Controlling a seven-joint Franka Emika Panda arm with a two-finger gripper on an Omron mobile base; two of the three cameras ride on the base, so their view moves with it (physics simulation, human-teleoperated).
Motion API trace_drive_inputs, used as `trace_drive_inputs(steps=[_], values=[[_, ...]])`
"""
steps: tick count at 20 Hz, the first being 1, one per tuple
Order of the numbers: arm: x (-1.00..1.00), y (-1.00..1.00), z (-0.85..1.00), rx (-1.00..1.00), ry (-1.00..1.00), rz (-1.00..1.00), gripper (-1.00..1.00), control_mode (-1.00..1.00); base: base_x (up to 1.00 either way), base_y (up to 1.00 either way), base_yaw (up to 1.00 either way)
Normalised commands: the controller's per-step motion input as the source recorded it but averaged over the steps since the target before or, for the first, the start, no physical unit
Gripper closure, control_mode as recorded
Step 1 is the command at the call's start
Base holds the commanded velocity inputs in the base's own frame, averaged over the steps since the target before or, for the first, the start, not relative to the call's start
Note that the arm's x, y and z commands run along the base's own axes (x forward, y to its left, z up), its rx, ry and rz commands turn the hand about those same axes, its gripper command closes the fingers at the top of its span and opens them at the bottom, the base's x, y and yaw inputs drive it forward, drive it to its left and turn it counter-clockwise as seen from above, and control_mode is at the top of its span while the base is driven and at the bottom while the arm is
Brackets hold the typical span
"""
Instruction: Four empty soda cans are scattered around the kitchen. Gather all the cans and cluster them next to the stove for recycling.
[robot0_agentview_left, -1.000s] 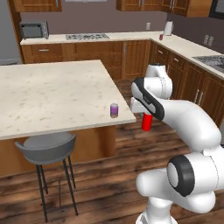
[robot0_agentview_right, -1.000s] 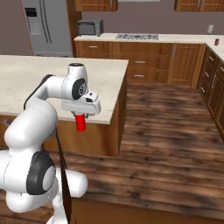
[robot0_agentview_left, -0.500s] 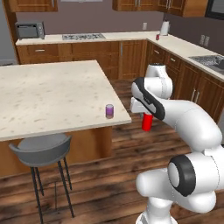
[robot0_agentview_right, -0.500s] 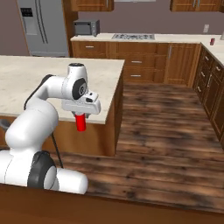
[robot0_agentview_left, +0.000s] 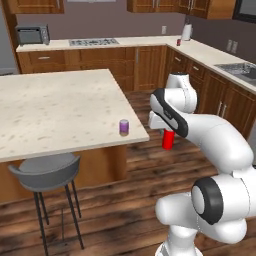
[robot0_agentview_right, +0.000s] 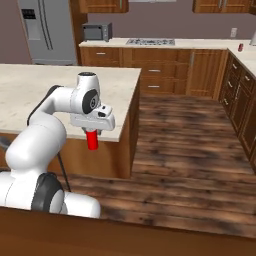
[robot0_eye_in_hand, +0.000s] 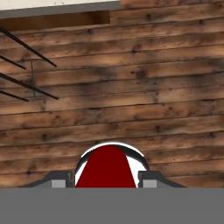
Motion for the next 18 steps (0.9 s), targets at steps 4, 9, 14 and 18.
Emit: trace_drive_inputs(steps=[4, 9, 14, 18], values=[[0.00, 0.00, 0.00, 0.00, 0.00, 0.00, 1.00, 1.00, 0.43, -0.37, 0.01], [0.00, 0.00, 0.00, 0.00, 0.00, 0.00, 1.00, 1.00, 0.55, -0.11, 0.03], [0.00, 0.00, 0.00, 0.00, 0.00, 0.00, 1.00, 1.00, 0.59, 0.00, 0.02], [0.00, 0.00, 0.00, 0.00, 0.00, 0.00, 1.00, 1.00, 0.54, -0.12, 0.00]])
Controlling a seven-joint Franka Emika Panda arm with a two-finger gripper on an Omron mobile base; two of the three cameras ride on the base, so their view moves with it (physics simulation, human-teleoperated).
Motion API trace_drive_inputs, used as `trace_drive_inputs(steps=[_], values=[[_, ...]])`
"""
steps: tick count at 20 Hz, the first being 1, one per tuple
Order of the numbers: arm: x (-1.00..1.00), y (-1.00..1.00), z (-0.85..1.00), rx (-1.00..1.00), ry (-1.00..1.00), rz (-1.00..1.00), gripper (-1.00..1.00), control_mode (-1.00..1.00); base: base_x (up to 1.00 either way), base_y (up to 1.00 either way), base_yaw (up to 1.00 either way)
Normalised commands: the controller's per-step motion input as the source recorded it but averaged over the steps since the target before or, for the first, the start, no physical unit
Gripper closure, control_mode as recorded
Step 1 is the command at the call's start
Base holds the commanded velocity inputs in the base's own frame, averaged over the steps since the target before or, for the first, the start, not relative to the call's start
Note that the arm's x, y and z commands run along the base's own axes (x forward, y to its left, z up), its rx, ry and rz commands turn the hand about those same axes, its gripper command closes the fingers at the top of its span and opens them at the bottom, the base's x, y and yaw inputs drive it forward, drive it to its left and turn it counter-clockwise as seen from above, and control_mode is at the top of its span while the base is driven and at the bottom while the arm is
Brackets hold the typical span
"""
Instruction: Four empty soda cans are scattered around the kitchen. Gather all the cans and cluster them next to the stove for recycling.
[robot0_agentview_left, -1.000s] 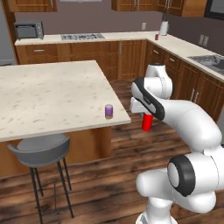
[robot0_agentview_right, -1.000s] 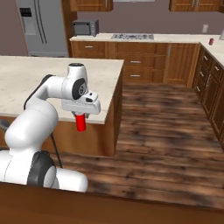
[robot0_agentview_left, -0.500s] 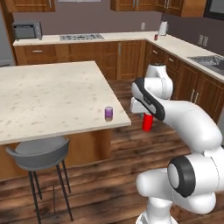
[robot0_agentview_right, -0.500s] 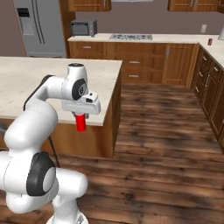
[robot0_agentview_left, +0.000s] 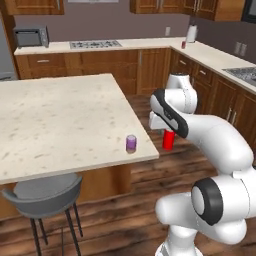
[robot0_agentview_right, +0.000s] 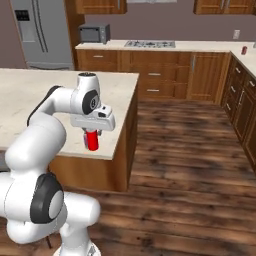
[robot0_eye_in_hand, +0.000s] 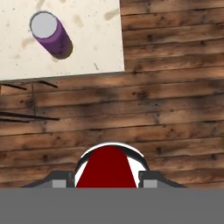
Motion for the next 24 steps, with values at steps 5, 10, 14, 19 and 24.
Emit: trace_drive_inputs(steps=[5, 10, 14, 19, 24], values=[[0.00, 0.00, 0.00, 0.00, 0.00, 0.00, 1.00, 1.00, 0.54, -0.28, 0.00], [0.00, 0.00, 0.00, 0.00, 0.00, 0.00, 1.00, 1.00, 0.45, -0.53, 0.01], [0.00, 0.00, 0.00, 0.00, 0.00, 0.00, 1.00, 1.00, 0.32, -0.58, 0.07], [0.00, 0.00, 0.00, 0.00, 0.00, 0.00, 1.00, 1.00, 0.29, -0.59, 0.09], [0.00, 0.00, 0.00, 0.00, 0.00, 0.00, 1.00, 1.00, 0.48, -0.54, 0.11]])
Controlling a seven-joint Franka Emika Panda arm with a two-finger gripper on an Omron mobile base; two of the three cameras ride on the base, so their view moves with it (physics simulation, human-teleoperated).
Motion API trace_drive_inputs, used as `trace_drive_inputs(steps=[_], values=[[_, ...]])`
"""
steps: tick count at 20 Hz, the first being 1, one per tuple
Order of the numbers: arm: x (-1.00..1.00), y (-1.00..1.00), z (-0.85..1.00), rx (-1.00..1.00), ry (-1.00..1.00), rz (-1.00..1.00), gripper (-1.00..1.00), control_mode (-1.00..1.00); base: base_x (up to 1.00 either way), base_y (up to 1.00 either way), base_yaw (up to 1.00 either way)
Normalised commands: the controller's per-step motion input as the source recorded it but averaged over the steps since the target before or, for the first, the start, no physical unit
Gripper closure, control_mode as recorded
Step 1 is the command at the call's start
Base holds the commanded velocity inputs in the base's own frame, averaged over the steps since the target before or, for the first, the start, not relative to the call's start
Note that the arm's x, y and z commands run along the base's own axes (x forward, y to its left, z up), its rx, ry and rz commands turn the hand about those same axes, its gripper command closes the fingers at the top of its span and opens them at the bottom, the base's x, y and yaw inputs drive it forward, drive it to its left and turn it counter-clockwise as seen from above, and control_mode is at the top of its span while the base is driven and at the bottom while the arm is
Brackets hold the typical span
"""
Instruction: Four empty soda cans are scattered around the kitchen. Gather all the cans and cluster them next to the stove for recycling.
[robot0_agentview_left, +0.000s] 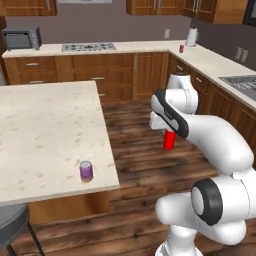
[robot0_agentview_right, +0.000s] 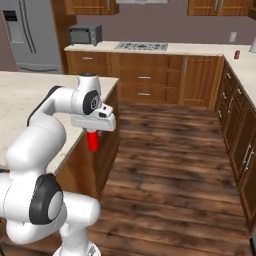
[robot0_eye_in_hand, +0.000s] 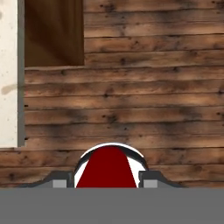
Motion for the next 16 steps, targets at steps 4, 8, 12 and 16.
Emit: trace_drive_inputs(steps=[4, 8, 12, 16], values=[[0.00, 0.00, 0.00, 0.00, 0.00, 0.00, 1.00, 1.00, 0.60, -0.66, 0.05], [0.00, 0.00, 0.00, 0.00, 0.00, 0.00, 1.00, 1.00, 0.66, -0.66, 0.01], [0.00, 0.00, 0.00, 0.00, 0.00, 0.00, 1.00, 1.00, 0.74, -0.66, 0.00], [0.00, 0.00, 0.00, 0.00, 0.00, 0.00, 1.00, 1.00, 0.81, -0.61, 0.00]])
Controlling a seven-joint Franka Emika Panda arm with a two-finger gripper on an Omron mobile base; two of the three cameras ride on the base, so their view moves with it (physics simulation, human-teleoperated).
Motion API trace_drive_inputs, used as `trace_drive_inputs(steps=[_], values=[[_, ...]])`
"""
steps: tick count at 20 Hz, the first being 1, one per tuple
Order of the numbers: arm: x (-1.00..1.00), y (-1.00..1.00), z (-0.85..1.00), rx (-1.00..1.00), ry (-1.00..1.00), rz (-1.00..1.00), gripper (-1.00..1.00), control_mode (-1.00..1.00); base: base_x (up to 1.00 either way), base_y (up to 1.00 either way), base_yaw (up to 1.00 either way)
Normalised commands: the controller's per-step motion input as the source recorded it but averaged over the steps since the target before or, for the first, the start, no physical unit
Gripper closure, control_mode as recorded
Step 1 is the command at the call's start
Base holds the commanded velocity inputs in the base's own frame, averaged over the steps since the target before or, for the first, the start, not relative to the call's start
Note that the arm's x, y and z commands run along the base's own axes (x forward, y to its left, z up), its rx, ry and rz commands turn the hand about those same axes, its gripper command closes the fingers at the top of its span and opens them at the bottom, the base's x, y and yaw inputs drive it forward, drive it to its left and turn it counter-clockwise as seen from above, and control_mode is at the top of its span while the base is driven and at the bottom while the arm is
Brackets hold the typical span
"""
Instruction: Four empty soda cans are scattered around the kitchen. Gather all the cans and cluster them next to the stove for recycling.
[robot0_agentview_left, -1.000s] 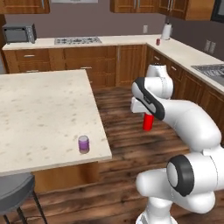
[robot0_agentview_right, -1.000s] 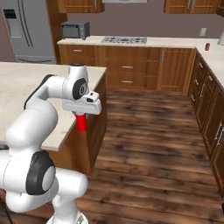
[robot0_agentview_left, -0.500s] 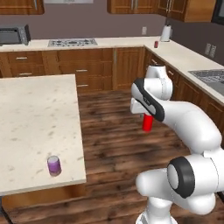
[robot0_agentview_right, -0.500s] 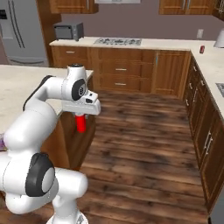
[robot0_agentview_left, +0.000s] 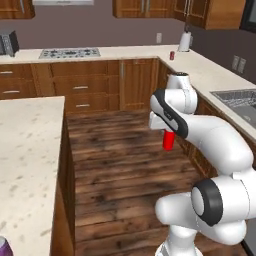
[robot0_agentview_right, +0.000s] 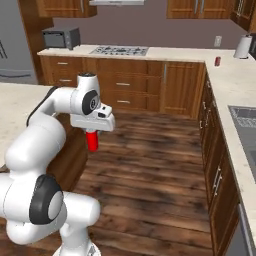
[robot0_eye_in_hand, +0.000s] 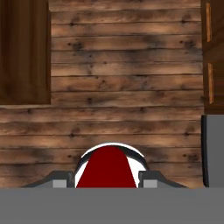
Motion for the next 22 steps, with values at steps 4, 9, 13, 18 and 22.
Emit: trace_drive_inputs(steps=[4, 9, 13, 18, 22], values=[[0.00, 0.00, 0.00, 0.00, 0.00, 0.00, 1.00, 1.00, 0.80, -0.44, 0.01], [0.00, 0.00, 0.00, 0.00, 0.00, 0.00, 1.00, 1.00, 0.89, -0.35, 0.05], [0.00, 0.00, 0.00, 0.00, 0.00, 0.00, 1.00, 1.00, 0.86, -0.32, 0.04], [0.00, 0.00, 0.00, 0.00, 0.00, 0.00, 1.00, 1.00, 0.84, -0.36, 0.04], [0.00, 0.00, 0.00, 0.00, 0.00, 0.00, 1.00, 1.00, 0.86, -0.38, 0.03]])
